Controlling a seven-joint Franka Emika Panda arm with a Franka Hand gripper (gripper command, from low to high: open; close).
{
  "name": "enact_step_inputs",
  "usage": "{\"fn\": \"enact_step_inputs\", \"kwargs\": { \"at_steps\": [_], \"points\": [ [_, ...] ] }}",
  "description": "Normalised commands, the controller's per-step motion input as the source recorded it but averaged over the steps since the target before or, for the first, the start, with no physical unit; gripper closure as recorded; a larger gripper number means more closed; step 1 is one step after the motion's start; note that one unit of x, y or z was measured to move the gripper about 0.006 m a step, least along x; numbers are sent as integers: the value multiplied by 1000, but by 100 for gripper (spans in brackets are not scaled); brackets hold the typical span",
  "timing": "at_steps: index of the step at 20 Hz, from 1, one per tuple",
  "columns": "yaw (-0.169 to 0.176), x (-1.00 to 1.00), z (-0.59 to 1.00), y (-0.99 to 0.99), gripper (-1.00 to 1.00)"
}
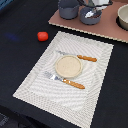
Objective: Place the fish, sausage, and tomato into the frying pan.
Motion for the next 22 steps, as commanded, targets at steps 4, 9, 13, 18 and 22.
{"fn": "enact_step_inputs", "kwargs": {
  "at_steps": [4,9,13,18,22],
  "points": [
    [3,-556,606,-441,-100],
    [0,-635,465,-682,-100],
    [0,-634,294,-699,-100],
    [0,-630,102,-719,-100],
    [0,-639,-9,-728,-100]
  ]
}}
